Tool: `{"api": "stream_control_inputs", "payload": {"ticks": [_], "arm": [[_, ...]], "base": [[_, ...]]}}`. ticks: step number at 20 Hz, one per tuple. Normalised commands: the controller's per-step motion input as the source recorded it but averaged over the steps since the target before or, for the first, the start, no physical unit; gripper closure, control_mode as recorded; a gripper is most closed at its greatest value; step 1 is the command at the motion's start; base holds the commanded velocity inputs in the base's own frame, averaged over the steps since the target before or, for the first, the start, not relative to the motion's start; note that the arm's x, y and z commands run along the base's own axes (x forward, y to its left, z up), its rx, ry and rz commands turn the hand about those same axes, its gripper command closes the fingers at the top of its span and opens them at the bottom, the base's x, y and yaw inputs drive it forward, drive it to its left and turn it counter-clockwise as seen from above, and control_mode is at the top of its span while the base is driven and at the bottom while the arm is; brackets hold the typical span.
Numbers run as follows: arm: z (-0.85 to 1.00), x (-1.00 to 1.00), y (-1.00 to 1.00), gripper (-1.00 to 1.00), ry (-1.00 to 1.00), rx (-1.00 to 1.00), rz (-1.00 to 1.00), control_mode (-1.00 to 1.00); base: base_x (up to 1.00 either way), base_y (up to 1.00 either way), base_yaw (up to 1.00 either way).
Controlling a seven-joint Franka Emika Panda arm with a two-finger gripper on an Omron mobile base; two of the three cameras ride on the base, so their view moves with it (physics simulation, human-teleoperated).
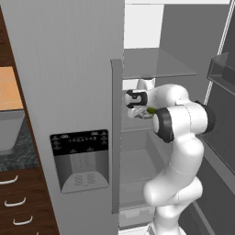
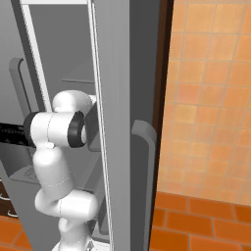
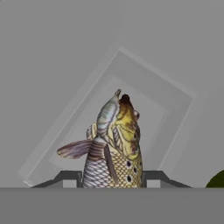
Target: Place one lime and one fish in each tupperware on the nearby counter, to pack two identical lunches.
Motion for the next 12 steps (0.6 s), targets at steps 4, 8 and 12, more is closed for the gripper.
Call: {"api": "stream_control_inputs", "payload": {"ticks": [4, 8, 12], "arm": [[-0.38, -0.67, 0.07, 1.00, -0.02, 0.00, 0.00, -1.00], [-0.11, -0.61, 0.23, 1.00, 0.00, 0.00, 0.00, -1.00], [0.00, -0.75, 0.02, 1.00, 0.00, 0.00, 0.00, -1.00]], "base": [[0.00, 0.00, 0.00], [0.00, 0.00, 0.00], [0.00, 0.00, 0.00]]}}
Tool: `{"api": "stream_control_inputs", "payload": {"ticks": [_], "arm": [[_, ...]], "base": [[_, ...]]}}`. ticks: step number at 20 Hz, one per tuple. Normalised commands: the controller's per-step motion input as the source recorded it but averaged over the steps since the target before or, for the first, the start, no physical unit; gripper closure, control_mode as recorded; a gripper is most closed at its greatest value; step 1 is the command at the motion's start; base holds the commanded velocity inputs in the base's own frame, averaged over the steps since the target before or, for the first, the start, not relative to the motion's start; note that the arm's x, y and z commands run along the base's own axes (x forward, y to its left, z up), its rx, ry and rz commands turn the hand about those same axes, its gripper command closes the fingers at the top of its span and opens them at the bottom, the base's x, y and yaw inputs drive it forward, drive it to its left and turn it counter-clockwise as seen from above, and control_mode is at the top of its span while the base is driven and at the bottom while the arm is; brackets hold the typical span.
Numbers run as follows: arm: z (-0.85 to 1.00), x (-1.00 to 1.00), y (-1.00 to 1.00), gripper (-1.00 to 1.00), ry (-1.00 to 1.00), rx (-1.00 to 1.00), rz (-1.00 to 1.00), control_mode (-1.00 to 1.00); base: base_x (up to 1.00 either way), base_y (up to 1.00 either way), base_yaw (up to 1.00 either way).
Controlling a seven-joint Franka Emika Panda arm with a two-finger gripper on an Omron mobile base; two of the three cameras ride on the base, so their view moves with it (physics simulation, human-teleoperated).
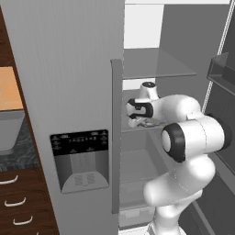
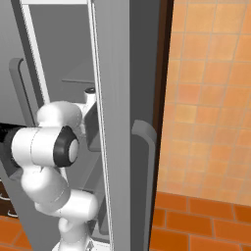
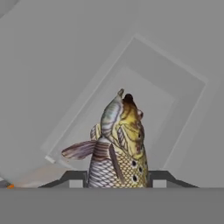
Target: Place one lime and one fish in each tupperware on the nearby counter, to pack two identical lunches.
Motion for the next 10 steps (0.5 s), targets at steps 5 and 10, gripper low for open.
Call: {"api": "stream_control_inputs", "payload": {"ticks": [5, 10], "arm": [[0.11, -0.77, 0.01, 1.00, 0.00, 0.00, 0.00, -1.00], [0.27, -0.80, 0.07, 1.00, 0.00, 0.00, 0.00, -1.00]], "base": [[0.00, 0.00, 0.00], [0.00, 0.00, 0.00]]}}
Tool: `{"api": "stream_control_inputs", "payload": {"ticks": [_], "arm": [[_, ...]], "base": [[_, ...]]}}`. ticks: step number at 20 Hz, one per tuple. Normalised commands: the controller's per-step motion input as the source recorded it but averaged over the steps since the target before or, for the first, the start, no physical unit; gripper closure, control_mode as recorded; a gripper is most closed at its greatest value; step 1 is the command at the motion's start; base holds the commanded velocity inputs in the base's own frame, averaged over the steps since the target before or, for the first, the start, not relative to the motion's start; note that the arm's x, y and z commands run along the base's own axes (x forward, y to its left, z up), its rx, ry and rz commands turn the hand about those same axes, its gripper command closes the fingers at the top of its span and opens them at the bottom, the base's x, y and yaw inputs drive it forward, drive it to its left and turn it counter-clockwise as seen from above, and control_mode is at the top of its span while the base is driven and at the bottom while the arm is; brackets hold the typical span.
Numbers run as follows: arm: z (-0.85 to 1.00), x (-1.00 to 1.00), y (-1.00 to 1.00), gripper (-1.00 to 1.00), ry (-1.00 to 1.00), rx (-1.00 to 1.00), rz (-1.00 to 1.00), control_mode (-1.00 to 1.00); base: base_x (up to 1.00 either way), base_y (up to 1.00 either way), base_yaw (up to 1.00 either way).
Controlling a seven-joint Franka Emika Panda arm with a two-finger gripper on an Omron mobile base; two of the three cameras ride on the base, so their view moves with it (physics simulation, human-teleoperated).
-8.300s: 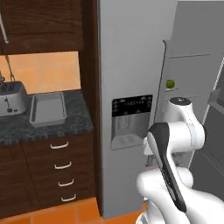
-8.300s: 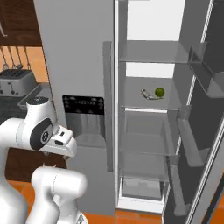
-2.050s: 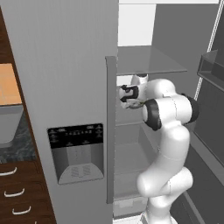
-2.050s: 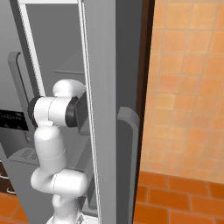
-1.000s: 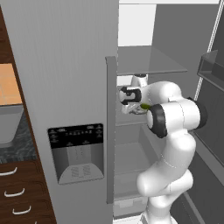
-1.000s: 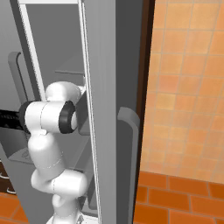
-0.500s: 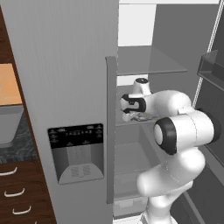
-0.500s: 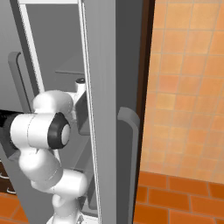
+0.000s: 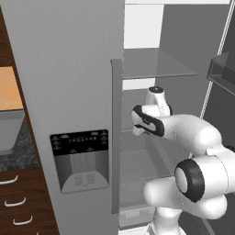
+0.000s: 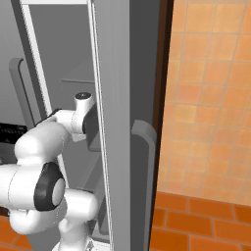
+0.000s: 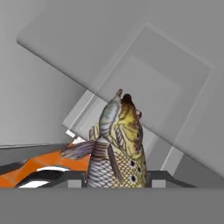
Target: Place one lime and one fish in each tupperware on the nearby counter, to pack two identical lunches.
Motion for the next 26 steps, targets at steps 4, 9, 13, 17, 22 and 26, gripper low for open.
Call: {"api": "stream_control_inputs", "payload": {"ticks": [4, 9, 13, 17, 22, 26], "arm": [[0.26, -0.98, 0.10, 1.00, 0.02, 0.02, 0.00, -1.00], [0.46, -1.00, 0.16, 1.00, 0.04, 0.00, 0.00, -1.00], [0.50, -1.00, 0.14, 1.00, 0.07, 0.00, 0.00, -1.00], [0.41, -1.00, 0.17, 1.00, 0.05, 0.00, -0.02, -1.00], [0.35, -0.89, 0.15, 1.00, 0.06, 0.00, -0.02, -1.00], [0.01, -0.58, 0.00, 1.00, -0.03, 0.00, 0.00, -1.00]], "base": [[0.00, 0.00, 0.00], [0.00, 0.00, 0.00], [0.00, 0.00, 0.00], [0.00, 0.00, 0.00], [0.00, 0.00, 0.00], [0.00, 0.00, 0.00]]}}
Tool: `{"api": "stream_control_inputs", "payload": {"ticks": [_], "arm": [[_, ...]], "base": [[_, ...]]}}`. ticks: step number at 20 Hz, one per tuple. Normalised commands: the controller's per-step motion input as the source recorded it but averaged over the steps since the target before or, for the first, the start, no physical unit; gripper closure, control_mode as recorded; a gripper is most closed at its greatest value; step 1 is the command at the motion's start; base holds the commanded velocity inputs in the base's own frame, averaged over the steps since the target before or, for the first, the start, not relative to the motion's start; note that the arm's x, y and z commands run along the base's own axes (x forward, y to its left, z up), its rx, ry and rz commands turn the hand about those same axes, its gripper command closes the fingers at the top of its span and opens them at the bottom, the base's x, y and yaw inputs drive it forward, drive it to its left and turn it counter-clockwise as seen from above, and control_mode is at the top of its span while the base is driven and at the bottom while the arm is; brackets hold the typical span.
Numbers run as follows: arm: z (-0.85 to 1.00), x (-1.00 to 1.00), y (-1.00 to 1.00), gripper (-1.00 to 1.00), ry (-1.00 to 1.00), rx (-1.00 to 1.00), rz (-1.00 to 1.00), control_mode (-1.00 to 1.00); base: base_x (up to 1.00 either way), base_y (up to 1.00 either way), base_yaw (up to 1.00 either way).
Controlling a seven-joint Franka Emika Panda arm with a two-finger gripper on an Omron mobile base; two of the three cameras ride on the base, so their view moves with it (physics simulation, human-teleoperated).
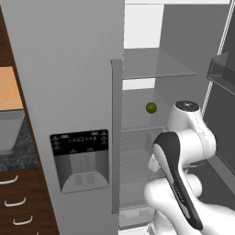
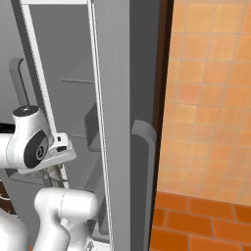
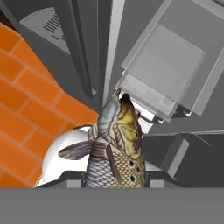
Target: Place one lime and one fish in each tupperware on the nearby counter, to pack two identical lunches.
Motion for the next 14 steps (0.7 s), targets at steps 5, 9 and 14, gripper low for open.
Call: {"api": "stream_control_inputs", "payload": {"ticks": [5, 9, 14], "arm": [[0.00, 0.00, 0.00, 1.00, 0.00, 0.00, 0.00, -1.00], [0.00, 0.00, 0.00, 1.00, 0.00, 0.00, 0.00, -1.00], [0.00, -0.07, 0.00, 1.00, 0.00, 0.00, 0.00, 1.00]], "base": [[0.00, 0.00, 0.00], [0.00, 0.00, 0.00], [-0.46, 0.30, 0.00]]}}
